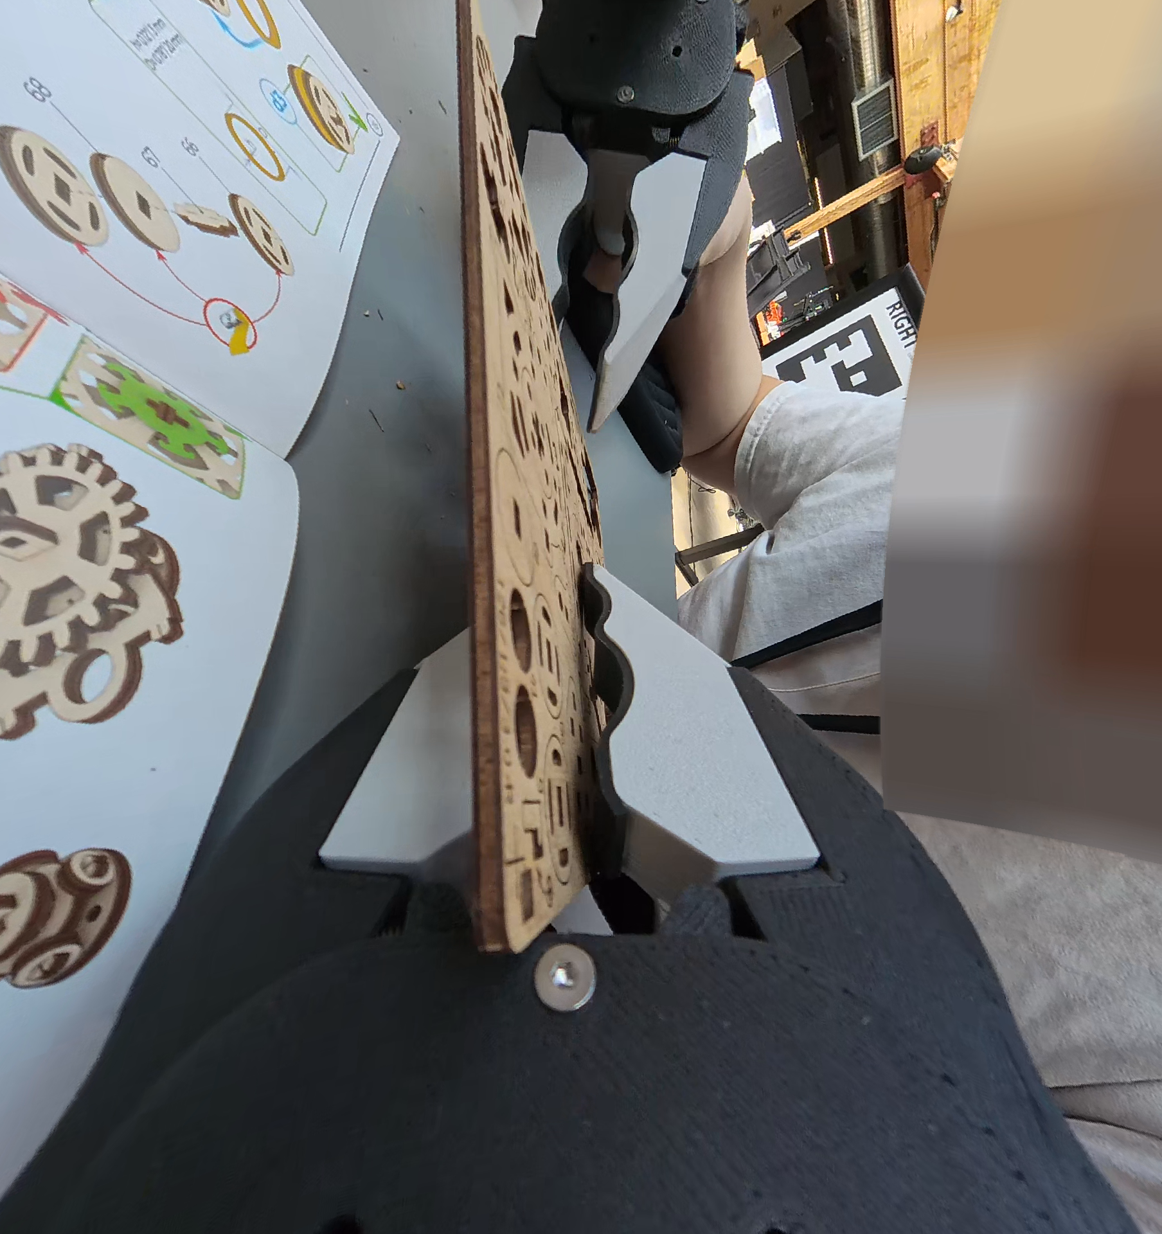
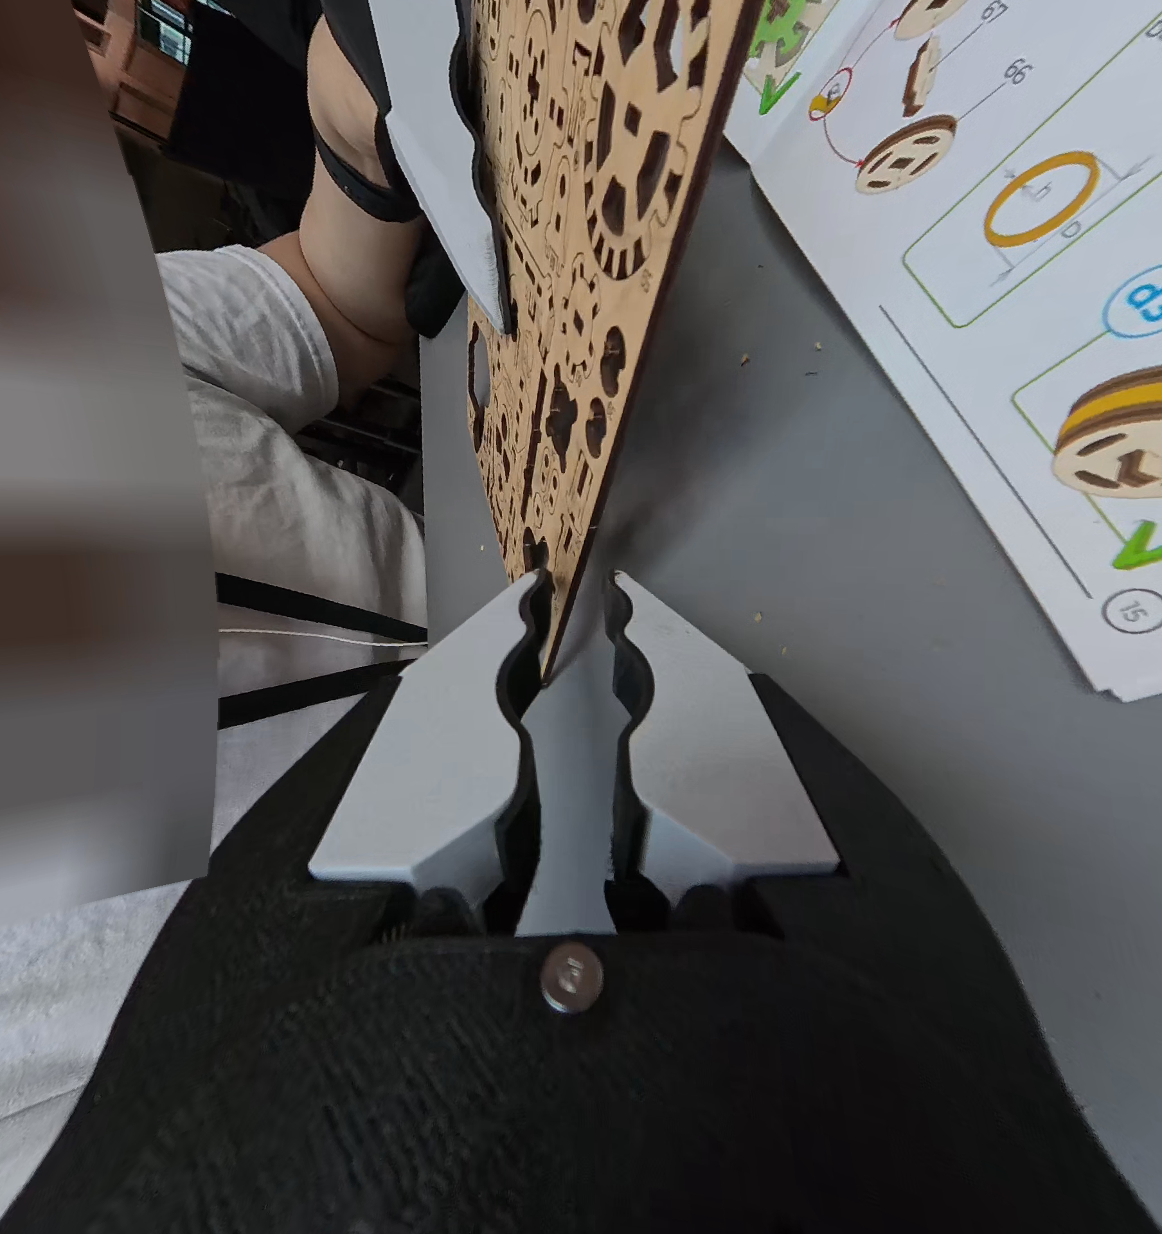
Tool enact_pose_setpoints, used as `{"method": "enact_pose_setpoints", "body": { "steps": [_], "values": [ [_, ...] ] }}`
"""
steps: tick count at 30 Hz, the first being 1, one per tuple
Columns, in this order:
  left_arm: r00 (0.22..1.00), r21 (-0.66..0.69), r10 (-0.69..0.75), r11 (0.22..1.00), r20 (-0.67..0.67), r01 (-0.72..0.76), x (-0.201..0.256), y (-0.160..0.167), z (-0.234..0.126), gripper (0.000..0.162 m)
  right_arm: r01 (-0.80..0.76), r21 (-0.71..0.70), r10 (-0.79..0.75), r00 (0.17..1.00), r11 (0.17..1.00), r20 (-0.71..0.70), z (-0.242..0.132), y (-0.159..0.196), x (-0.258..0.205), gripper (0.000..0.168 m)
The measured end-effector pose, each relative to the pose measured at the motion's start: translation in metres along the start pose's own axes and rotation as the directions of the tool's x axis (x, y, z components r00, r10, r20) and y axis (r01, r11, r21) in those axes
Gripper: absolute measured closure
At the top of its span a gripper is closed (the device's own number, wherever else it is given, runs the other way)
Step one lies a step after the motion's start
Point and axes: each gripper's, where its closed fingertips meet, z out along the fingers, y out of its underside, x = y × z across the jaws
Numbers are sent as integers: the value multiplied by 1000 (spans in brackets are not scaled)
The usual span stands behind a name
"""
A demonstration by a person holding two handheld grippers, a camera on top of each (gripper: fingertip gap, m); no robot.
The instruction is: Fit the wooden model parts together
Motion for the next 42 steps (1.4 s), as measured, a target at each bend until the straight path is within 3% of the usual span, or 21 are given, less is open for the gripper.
{"method": "enact_pose_setpoints", "body": {
  "steps": [2,19,25,42],
  "values": [
    [1000,-2,5,1000,4,-5,0,0,0,161,17,-10,-17,1000,1000,5,1,2,-2,163],
    [1000,-3,-4,1000,6,4,-1,1,0,160,85,-43,-90,987,995,-130,3,5,7,163],
    [999,3,27,1000,-18,-27,4,-1,0,160,-28,10,27,997,1000,65,0,-1,-5,161],
    [1000,-19,26,999,-18,-26,4,2,2,161,-14,-29,16,997,999,79,3,5,-8,164]
  ]
}}
